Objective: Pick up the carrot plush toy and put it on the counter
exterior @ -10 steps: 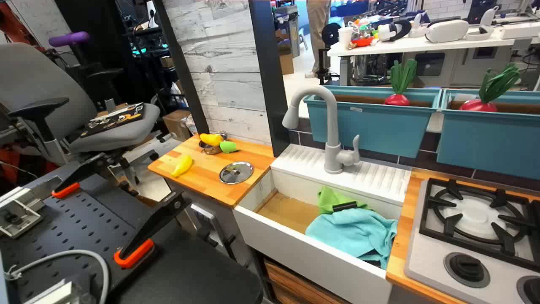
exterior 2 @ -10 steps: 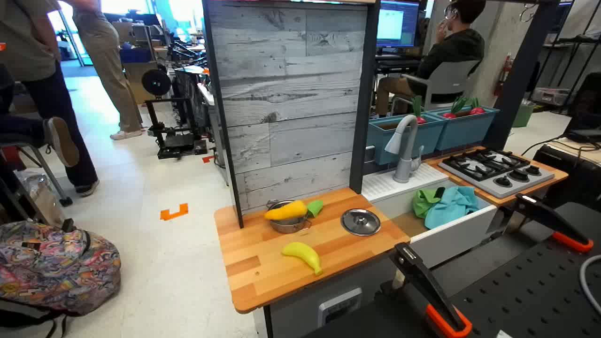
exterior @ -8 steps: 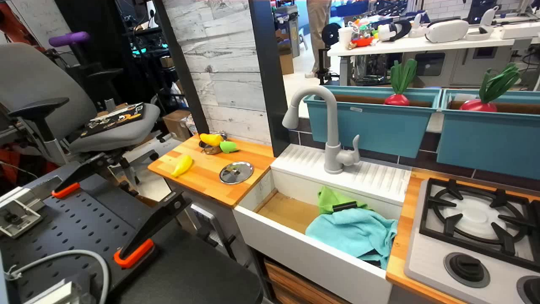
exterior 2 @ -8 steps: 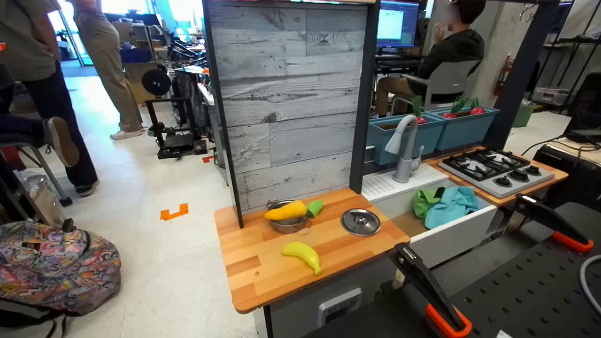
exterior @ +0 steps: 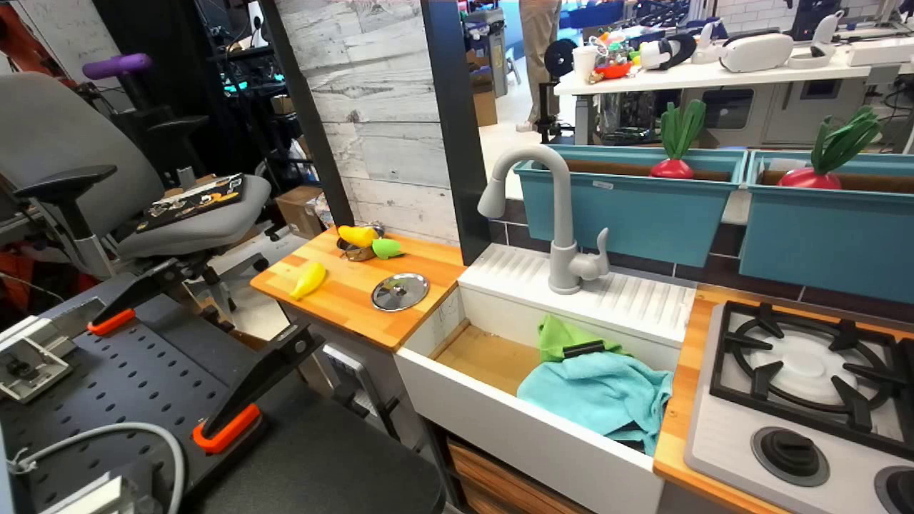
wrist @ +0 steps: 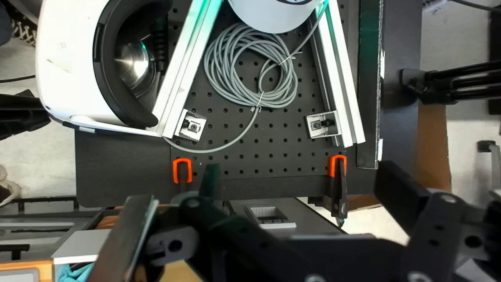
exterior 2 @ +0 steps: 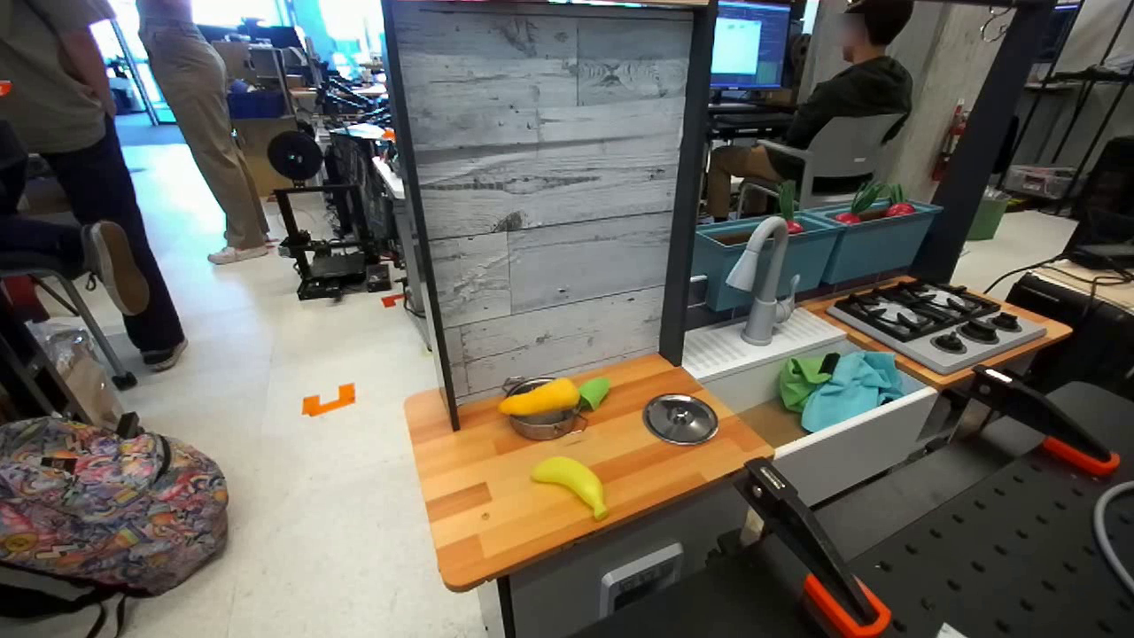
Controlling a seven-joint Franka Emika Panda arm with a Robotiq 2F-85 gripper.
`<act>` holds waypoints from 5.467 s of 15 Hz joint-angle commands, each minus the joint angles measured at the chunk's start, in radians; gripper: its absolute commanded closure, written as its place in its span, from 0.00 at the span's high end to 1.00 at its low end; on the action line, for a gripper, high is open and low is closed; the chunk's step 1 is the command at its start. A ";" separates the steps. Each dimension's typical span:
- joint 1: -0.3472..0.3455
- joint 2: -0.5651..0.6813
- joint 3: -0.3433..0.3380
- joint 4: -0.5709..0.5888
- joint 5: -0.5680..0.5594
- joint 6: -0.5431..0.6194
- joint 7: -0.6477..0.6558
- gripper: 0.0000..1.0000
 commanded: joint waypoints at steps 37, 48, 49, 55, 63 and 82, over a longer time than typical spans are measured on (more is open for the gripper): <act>0.224 1.675 0.289 0.978 0.516 1.077 1.027 1.00; 0.243 1.787 0.266 1.100 0.494 1.060 1.084 0.34; 0.241 1.786 0.267 1.099 0.494 1.058 1.082 0.27; 0.229 1.697 0.309 0.986 0.498 1.083 1.009 0.00; 0.169 1.472 0.380 0.693 0.535 1.124 0.781 0.02; 0.076 1.598 0.342 0.640 0.506 1.184 0.619 0.40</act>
